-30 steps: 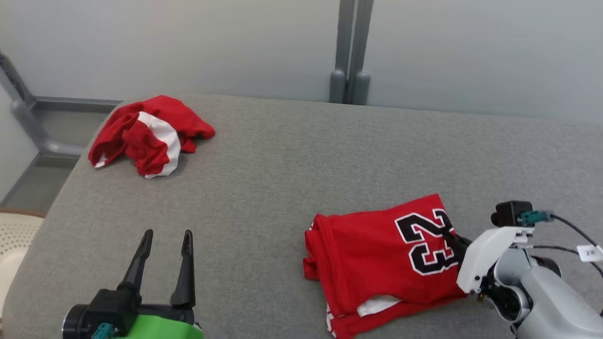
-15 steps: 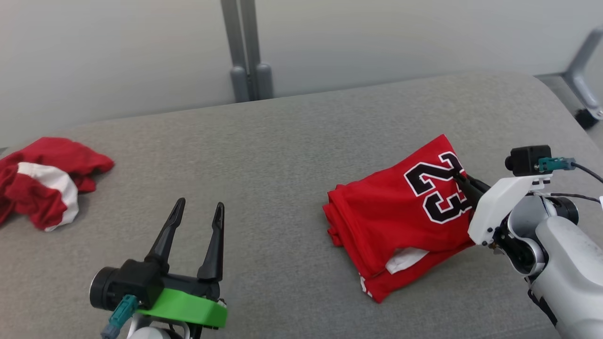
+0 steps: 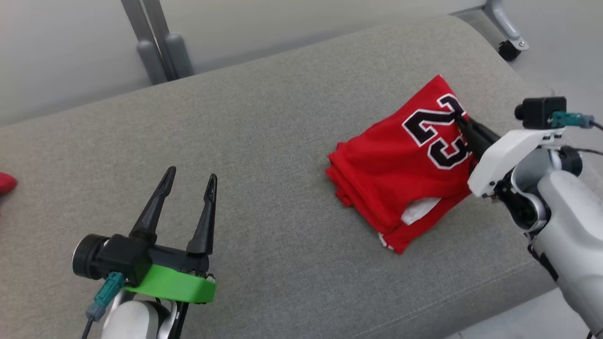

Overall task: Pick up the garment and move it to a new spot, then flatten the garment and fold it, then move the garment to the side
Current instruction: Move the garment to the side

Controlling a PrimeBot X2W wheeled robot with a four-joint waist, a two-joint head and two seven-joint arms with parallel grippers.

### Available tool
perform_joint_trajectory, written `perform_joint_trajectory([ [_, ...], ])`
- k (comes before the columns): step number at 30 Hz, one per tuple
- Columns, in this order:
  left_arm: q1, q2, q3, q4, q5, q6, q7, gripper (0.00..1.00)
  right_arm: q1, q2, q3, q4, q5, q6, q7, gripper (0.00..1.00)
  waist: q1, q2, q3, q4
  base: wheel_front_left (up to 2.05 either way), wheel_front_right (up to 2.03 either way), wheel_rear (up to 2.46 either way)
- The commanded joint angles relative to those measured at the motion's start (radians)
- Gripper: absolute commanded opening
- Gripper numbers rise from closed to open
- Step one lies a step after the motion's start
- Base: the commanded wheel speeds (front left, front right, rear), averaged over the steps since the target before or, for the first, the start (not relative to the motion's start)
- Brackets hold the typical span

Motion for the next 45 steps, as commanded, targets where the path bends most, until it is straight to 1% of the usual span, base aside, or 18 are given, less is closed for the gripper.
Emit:
perform_joint_trajectory([
  [1, -0.028, 0.017, -0.002, -0.004, 0.009, -0.003, 0.0, 1.0, -0.039, -0.014, 0.001, 0.013, 0.012, 0.0, -0.022, 0.0, 0.0, -0.0001, 0.104, -0.017, 0.0, 0.0, 0.0],
  [7, -0.087, 0.058, -0.018, -0.016, 0.01, -0.003, 0.0, 1.0, -0.157, -0.062, 0.006, 0.11, 0.057, 0.0, -0.08, 0.0, 0.0, -0.0001, 0.214, 0.022, 0.0, 0.0, 0.0],
  [15, -0.148, 0.09, -0.034, -0.027, 0.007, -0.003, 0.0, 1.0, -0.276, -0.164, -0.036, 0.289, 0.095, 0.0, -0.15, 0.0, 0.0, -0.0001, 0.322, 0.077, 0.0, 0.0, 0.0],
  [18, -0.157, 0.094, -0.029, -0.029, 0.004, -0.003, 0.0, 1.0, -0.308, -0.18, -0.051, 0.383, 0.097, 0.0, -0.16, 0.0, 0.0, -0.0001, 0.341, 0.095, 0.0, 0.0, 0.0],
  [22, -0.165, 0.091, -0.028, -0.027, 0.001, -0.003, 0.0, 1.0, -0.34, -0.185, -0.056, 0.506, 0.067, 0.0, -0.183, 0.0, 0.0, -0.0001, 0.343, 0.116, 0.0, 0.0, 0.0],
  [23, -0.164, 0.088, -0.026, -0.025, 0.0, -0.003, 0.0, 1.0, -0.344, -0.183, -0.054, 0.53, 0.06, 0.0, -0.191, 0.42, 0.0, -0.0001, 0.339, 0.119, 0.0, 0.0, 0.0],
  [24, -0.161, 0.083, -0.023, -0.025, -0.002, -0.003, 0.0, 1.0, -0.354, -0.179, -0.055, 0.557, 0.053, 0.0, -0.204, 1.0, 0.0, -0.0001, 0.332, 0.124, 0.0, 0.0, 0.0],
  [26, -0.153, 0.074, -0.017, -0.024, -0.005, -0.002, 0.0, 1.0, -0.366, -0.181, -0.041, 0.596, 0.022, 0.0, -0.23, 1.0, 0.0, -0.0001, 0.318, 0.133, 0.0, 0.0, 0.0],
  [28, -0.14, 0.066, -0.007, -0.022, -0.006, -0.002, 0.0, 1.0, -0.376, -0.169, -0.028, 0.617, -0.002, 0.0, -0.26, 1.0, 0.0, -0.0001, 0.296, 0.142, 0.0, 0.0, 0.0],
  [31, -0.116, 0.053, 0.01, -0.019, -0.008, 0.0, 0.0, 1.0, -0.379, -0.157, -0.01, 0.611, -0.033, 0.0, -0.293, 1.0, 0.0, -0.0001, 0.256, 0.153, 0.0, 0.0, 0.0],
  [33, -0.1, 0.045, 0.026, -0.019, -0.011, 0.002, 0.0, 1.0, -0.371, -0.151, 0.001, 0.587, -0.044, 0.0, -0.308, 1.0, 0.0, -0.0001, 0.223, 0.162, 0.0, 0.0, 0.0],
  [38, -0.039, 0.022, 0.073, -0.018, -0.013, 0.007, 0.0, 1.0, -0.308, -0.134, 0.013, 0.466, -0.068, 0.0, -0.324, 1.0, 0.0, -0.0001, 0.111, 0.19, 0.0, 0.0, 0.0],
  [41, 0.009, 0.01, 0.104, -0.016, -0.01, 0.013, 0.0, 1.0, -0.24, -0.133, -0.013, 0.339, -0.09, 0.0, -0.323, 1.0, 0.0, -0.0001, 0.038, 0.209, 0.0, 0.0, 0.0],
  [45, 0.071, -0.001, 0.141, -0.008, -0.005, 0.026, 0.0, 1.0, -0.113, -0.11, -0.07, 0.174, -0.102, 0.0, -0.322, 1.0, 0.0, -0.0001, -0.055, 0.238, 0.0, 0.0, 0.0],
])
